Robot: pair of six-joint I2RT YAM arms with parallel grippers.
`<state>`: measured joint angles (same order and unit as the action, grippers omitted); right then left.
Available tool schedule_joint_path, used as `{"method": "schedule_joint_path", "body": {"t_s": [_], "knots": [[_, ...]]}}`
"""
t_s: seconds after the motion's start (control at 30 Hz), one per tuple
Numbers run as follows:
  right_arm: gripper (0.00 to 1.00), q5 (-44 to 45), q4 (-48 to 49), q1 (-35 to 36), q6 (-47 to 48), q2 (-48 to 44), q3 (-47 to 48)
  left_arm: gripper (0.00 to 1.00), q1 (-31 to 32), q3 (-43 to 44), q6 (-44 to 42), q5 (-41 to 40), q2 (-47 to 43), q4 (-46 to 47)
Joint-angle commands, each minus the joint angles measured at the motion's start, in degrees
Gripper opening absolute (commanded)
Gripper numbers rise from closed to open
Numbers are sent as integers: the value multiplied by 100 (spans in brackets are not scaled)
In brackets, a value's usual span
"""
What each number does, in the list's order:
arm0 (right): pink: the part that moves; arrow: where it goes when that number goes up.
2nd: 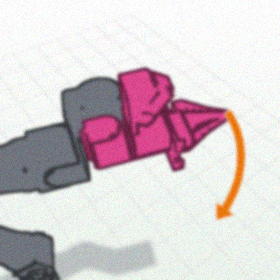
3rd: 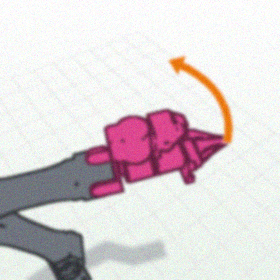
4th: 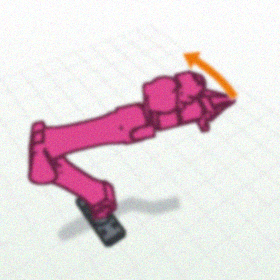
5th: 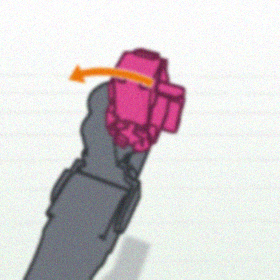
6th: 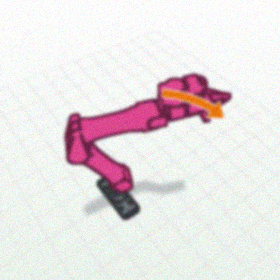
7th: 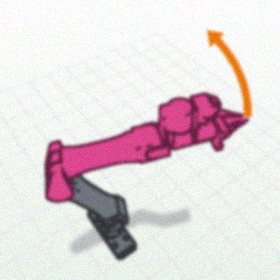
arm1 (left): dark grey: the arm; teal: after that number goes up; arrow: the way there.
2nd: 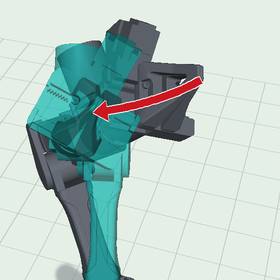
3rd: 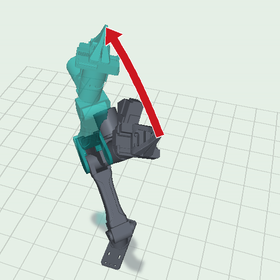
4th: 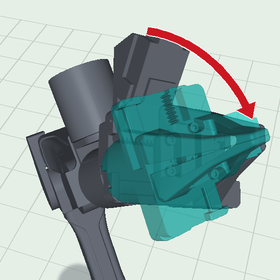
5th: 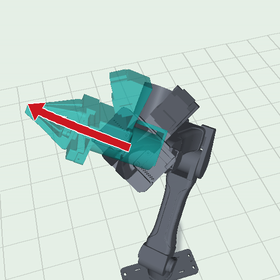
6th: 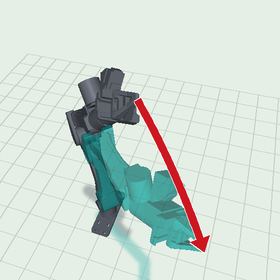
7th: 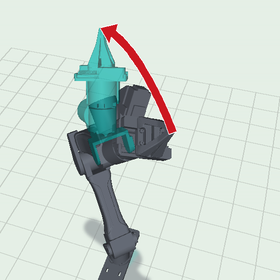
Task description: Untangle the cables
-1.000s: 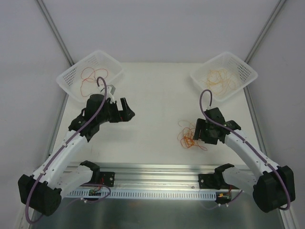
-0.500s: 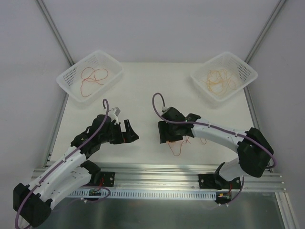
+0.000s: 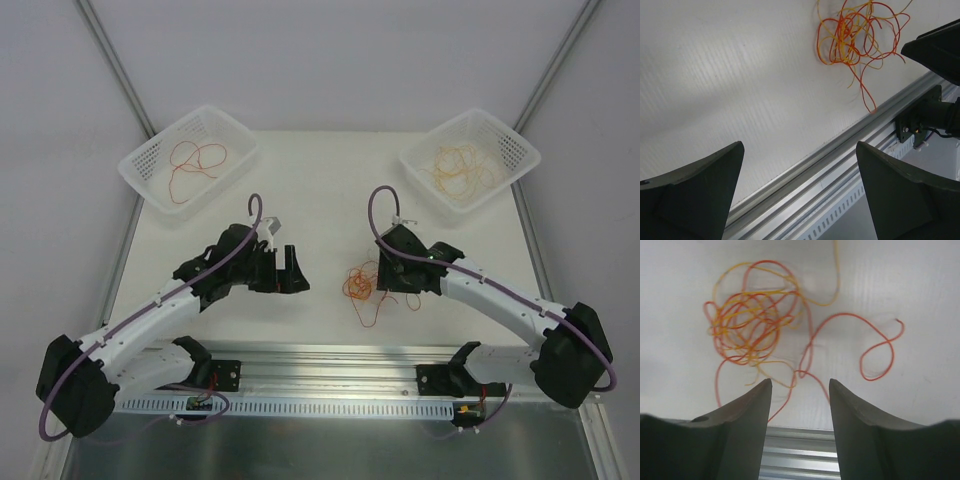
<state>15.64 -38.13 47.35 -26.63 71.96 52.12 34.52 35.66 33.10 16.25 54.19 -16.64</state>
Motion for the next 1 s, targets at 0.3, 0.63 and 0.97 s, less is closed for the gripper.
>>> {"method": "schedule_joint_path", "body": {"t_s": [0.3,0.63,0.97], "knots": [[47,-904,1307,-1026,545,-174,-993,94,1021,1556,-146,-78,2277,900],[17,-1133,1475,-1097,844,-253,-1125,88,1399,2770,-287,98,3992,996],[1,-1142,1036,-1097,993,-920,-870,75,1478,3404,-331,1,5135,988]]}}
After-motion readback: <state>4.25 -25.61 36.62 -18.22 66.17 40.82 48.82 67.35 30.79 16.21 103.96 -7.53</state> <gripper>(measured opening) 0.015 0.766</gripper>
